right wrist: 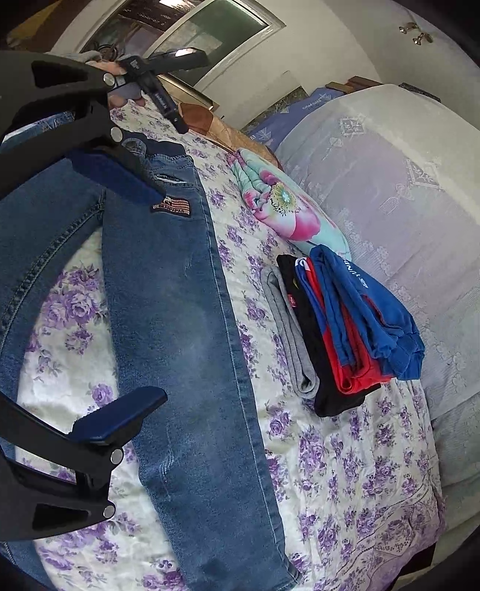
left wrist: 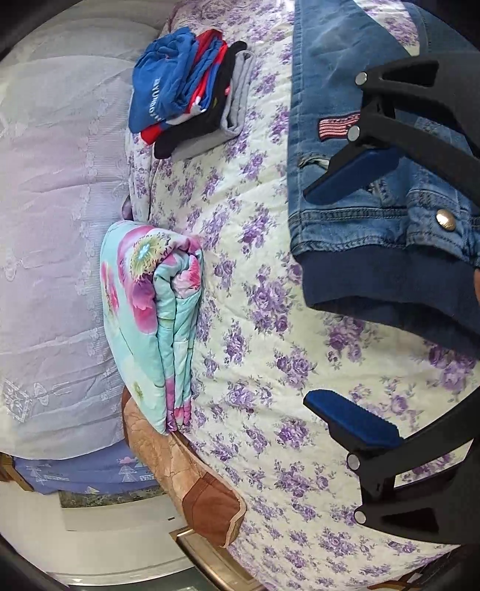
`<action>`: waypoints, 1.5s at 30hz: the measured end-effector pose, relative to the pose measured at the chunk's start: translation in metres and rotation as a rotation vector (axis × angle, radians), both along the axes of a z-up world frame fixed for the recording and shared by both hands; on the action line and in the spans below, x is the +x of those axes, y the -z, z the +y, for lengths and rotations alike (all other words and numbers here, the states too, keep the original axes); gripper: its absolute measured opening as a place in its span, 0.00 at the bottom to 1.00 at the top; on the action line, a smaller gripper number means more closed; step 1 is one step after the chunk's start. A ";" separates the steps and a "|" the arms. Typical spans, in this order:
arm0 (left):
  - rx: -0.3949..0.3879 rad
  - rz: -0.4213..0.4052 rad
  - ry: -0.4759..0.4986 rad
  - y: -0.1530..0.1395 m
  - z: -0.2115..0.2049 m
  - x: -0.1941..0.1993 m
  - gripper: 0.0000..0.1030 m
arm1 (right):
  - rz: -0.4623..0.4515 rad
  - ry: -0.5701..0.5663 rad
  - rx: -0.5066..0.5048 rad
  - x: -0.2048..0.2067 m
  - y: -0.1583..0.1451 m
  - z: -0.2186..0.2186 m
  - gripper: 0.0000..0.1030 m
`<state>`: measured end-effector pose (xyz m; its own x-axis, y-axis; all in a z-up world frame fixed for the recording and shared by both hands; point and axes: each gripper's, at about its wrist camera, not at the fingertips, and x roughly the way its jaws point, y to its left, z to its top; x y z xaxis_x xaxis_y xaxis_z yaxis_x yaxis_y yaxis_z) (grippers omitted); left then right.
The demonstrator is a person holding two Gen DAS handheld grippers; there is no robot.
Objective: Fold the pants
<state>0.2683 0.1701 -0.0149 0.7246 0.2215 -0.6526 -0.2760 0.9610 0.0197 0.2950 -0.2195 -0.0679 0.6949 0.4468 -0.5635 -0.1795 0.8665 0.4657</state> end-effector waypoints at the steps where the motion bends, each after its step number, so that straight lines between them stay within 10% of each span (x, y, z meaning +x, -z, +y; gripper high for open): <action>1: -0.054 0.012 0.022 0.002 0.010 0.007 0.95 | 0.000 0.003 0.003 0.001 0.005 -0.002 0.96; 10: -0.295 0.076 0.097 0.050 0.048 0.028 0.95 | 0.052 0.024 0.088 0.012 0.032 -0.016 0.96; 17: -0.312 0.038 0.185 0.050 0.040 0.028 0.95 | 0.040 0.020 0.093 0.013 0.035 -0.015 0.96; 21: -0.312 0.000 0.245 0.044 0.033 0.023 0.63 | 0.032 0.026 0.111 0.013 0.036 -0.017 0.96; 26: -0.340 -0.010 0.230 0.045 0.039 0.021 0.54 | 0.029 0.028 0.113 0.013 0.036 -0.018 0.96; 32: -0.493 0.062 0.239 0.062 0.060 0.027 0.83 | 0.028 0.028 0.126 0.012 0.036 -0.018 0.96; 34: -0.563 0.090 0.269 0.070 0.064 0.031 0.74 | 0.028 0.028 0.132 0.012 0.037 -0.019 0.96; 36: -0.620 0.110 0.319 0.076 0.063 0.034 0.33 | 0.028 0.026 0.144 0.012 0.037 -0.020 0.96; 38: -0.641 0.102 0.339 0.077 0.062 0.034 0.21 | 0.025 0.024 0.162 0.012 0.037 -0.023 0.96; 45: -0.641 0.026 0.376 0.065 0.059 0.024 0.17 | -0.044 -0.006 0.207 0.007 0.023 -0.028 0.96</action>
<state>0.2924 0.2292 -0.0799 0.6593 -0.4682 -0.5883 0.0669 0.8158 -0.5744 0.3023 -0.2471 -0.0913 0.7139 0.5538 -0.4286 -0.2081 0.7522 0.6253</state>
